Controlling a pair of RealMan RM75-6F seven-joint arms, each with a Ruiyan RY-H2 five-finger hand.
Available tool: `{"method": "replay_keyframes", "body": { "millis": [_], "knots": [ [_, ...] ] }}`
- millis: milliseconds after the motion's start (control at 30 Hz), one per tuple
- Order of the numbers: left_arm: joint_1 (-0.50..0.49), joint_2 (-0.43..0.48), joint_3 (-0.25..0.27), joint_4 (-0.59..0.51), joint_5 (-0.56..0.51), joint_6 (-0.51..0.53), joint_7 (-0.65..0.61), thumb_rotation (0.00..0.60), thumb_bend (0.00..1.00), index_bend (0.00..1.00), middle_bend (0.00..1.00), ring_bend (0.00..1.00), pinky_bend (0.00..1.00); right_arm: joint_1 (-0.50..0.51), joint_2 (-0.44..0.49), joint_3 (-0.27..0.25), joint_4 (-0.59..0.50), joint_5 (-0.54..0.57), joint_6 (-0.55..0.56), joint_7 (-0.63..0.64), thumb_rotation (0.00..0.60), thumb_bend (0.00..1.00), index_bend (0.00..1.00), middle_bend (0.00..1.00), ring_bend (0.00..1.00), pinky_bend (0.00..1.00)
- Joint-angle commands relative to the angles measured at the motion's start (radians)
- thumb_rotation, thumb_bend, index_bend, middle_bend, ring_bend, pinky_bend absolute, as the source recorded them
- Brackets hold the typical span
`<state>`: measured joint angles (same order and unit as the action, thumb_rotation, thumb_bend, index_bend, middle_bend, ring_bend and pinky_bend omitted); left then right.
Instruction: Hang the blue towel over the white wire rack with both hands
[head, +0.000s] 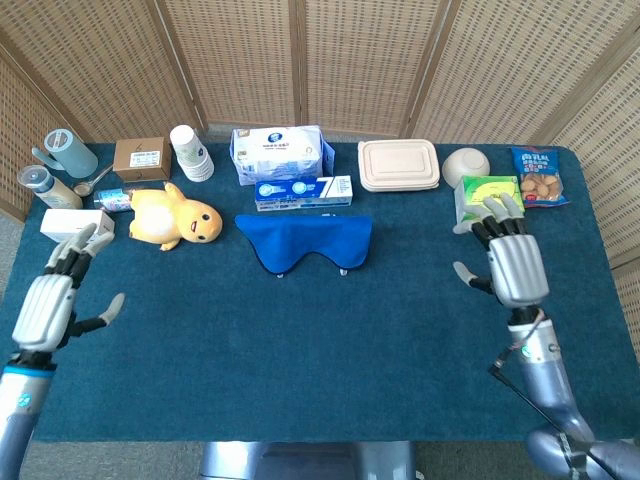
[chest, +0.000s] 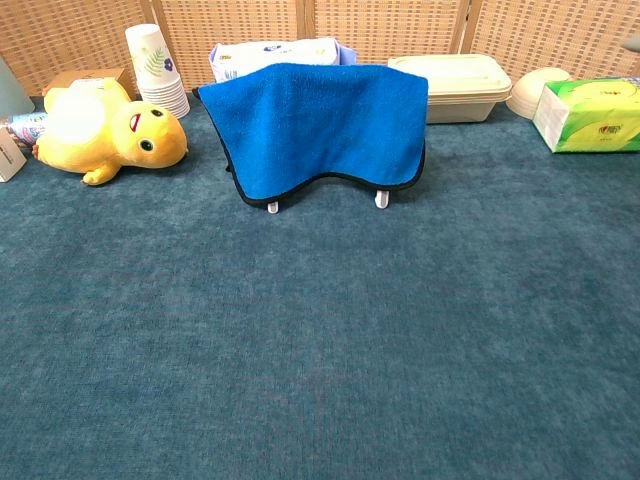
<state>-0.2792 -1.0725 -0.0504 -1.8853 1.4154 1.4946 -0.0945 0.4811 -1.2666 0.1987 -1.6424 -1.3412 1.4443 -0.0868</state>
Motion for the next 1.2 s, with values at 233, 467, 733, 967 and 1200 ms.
{"method": "replay_keyframes", "body": {
  "millis": [233,467,733,967,1200],
  "knots": [
    [0.135,0.029,0.111,-0.016,0.061,0.078,0.105,0.600,0.46,0.16,0.04,0.00,0.00,-0.128,0.076,-0.072,-0.125,-0.027,0.090,-0.094,0.600,0.21,0.40,0.26,0.15,0.05],
    [0.202,0.026,0.141,-0.018,0.086,0.121,0.164,0.600,0.46,0.21,0.08,0.00,0.00,-0.208,0.091,-0.108,-0.169,-0.033,0.149,-0.179,0.600,0.21,0.40,0.26,0.15,0.07],
    [0.240,0.010,0.133,-0.014,0.136,0.167,0.220,0.600,0.46,0.23,0.11,0.00,0.00,-0.275,0.092,-0.124,-0.187,-0.039,0.196,-0.209,0.600,0.22,0.40,0.26,0.15,0.08],
    [0.254,-0.014,0.116,-0.013,0.172,0.191,0.286,0.600,0.46,0.24,0.11,0.00,0.00,-0.302,0.098,-0.117,-0.193,-0.044,0.206,-0.198,0.600,0.22,0.40,0.26,0.15,0.08],
    [0.250,-0.033,0.102,-0.020,0.169,0.162,0.285,0.600,0.46,0.26,0.14,0.02,0.00,-0.309,0.094,-0.114,-0.182,-0.062,0.185,-0.170,0.600,0.22,0.40,0.26,0.15,0.08]
  ]
}}
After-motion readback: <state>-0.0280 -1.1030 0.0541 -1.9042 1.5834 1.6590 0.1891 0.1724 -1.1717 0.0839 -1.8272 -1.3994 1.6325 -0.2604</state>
